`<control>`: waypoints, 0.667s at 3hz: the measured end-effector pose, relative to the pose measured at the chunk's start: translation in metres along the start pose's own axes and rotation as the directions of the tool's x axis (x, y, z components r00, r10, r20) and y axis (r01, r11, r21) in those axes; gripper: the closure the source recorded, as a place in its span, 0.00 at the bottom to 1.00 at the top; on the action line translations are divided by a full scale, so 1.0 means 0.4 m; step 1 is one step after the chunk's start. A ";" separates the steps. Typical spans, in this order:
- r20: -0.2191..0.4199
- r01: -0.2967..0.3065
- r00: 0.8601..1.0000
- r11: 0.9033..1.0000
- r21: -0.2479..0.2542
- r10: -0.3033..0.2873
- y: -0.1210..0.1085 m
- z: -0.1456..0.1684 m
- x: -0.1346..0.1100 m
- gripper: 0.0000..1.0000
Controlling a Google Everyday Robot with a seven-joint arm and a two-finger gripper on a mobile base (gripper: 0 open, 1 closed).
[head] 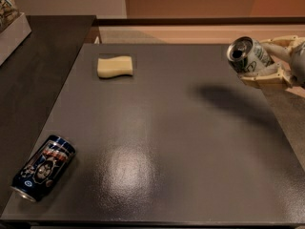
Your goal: Place 7up can upright
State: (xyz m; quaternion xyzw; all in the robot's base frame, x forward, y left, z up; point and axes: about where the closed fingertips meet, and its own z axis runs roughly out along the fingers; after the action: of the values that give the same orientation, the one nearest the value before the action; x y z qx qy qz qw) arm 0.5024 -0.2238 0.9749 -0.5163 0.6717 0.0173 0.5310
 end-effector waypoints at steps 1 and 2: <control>0.024 -0.006 1.000 0.999 0.041 0.006 -0.014 -0.002 -0.003 1.00; 0.036 -0.010 0.999 0.998 0.063 0.008 -0.021 -0.003 -0.004 1.00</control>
Offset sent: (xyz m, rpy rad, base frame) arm -0.0454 0.1055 0.0203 0.4500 0.2976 0.4022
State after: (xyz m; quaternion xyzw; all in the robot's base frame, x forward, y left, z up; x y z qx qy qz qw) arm 0.5073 -0.2273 0.9812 -0.4960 0.6645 0.0080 0.5589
